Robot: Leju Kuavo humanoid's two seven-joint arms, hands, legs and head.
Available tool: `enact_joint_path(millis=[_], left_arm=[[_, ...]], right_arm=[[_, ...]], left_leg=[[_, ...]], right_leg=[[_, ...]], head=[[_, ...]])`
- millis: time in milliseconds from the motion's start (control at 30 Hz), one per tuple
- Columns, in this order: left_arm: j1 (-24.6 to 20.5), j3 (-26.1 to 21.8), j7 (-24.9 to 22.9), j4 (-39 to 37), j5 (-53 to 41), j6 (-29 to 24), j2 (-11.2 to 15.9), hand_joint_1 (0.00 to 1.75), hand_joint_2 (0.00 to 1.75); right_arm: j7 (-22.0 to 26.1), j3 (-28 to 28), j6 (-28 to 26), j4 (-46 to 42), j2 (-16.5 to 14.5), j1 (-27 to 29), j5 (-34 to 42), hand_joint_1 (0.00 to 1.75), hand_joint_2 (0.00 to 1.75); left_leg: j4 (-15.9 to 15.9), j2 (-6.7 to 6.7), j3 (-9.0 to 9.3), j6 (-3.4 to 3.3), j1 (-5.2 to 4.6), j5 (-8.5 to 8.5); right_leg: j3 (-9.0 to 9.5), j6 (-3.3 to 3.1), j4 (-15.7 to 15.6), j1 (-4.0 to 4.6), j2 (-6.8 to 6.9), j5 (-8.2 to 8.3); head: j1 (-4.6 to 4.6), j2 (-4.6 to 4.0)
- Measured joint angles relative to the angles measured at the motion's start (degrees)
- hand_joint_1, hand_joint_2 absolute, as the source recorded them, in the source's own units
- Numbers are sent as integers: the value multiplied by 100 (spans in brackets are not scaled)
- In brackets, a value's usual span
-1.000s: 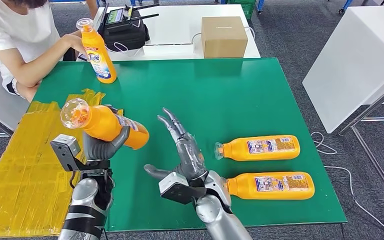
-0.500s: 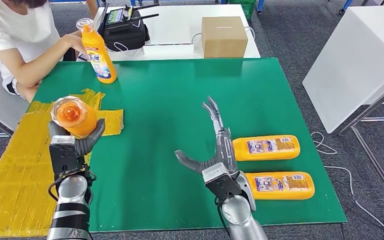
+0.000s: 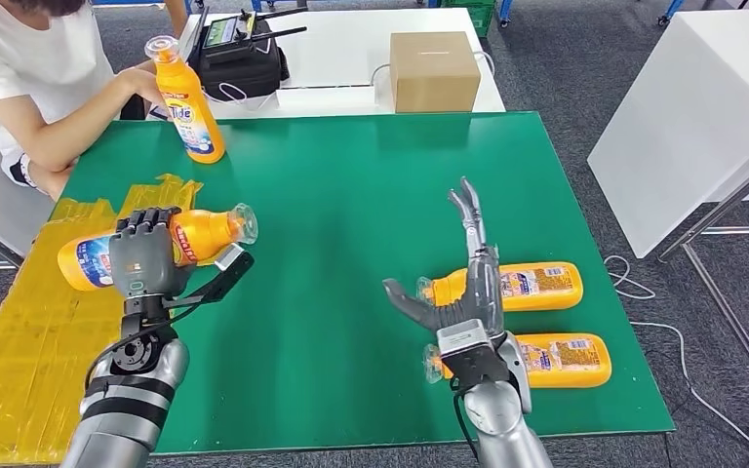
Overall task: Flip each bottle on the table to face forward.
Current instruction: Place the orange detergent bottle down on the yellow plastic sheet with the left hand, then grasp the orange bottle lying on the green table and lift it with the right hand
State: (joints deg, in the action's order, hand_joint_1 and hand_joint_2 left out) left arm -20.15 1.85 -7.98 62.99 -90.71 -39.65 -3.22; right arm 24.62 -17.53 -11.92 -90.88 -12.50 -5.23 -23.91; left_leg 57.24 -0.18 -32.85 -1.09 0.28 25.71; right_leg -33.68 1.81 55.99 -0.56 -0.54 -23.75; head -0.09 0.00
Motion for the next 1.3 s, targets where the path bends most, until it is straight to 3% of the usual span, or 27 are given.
enact_joint_path(millis=[233, 433, 567, 867, 1300], left_arm=[[-290, 1494, -1176, -1397, 69, -8, 866, 175, 175], [-470, 2347, -1372, -2386, 86, -37, 1152, 175, 175], [-664, 2449, -1365, -2954, 169, -94, 1193, 0, 175], [-899, 2026, -1452, -3613, 123, -100, 1214, 0, 175], [-879, 1467, -1393, -3658, 114, -101, 1214, 0, 175]], right_arm=[[108, 95, 20, -18, 357, -91, 232, 0, 175], [231, 116, 143, 67, 441, -204, 225, 0, 175], [237, 116, 138, 144, 474, -260, 241, 0, 175], [234, 114, 138, 248, 507, -288, 240, 0, 175], [161, 111, 130, 272, 507, -293, 220, 0, 175]], left_leg=[[-1, 0, -3, 1, 0, 0], [-1, -3, -4, 1, 0, 0], [-3, -6, 9, 1, 0, 1], [-6, -6, 52, 3, 3, 2], [-5, -6, 58, 4, 2, 0]], right_leg=[[-1, -1, 2, 0, -1, -2], [3, -1, 1, -1, 2, -2], [21, -1, 1, -1, 3, -2], [58, -3, 8, 0, 3, -3], [63, -3, 12, 0, 3, -3]], head=[[2, 0], [3, 0], [2, 0], [2, 0], [1, 0]])
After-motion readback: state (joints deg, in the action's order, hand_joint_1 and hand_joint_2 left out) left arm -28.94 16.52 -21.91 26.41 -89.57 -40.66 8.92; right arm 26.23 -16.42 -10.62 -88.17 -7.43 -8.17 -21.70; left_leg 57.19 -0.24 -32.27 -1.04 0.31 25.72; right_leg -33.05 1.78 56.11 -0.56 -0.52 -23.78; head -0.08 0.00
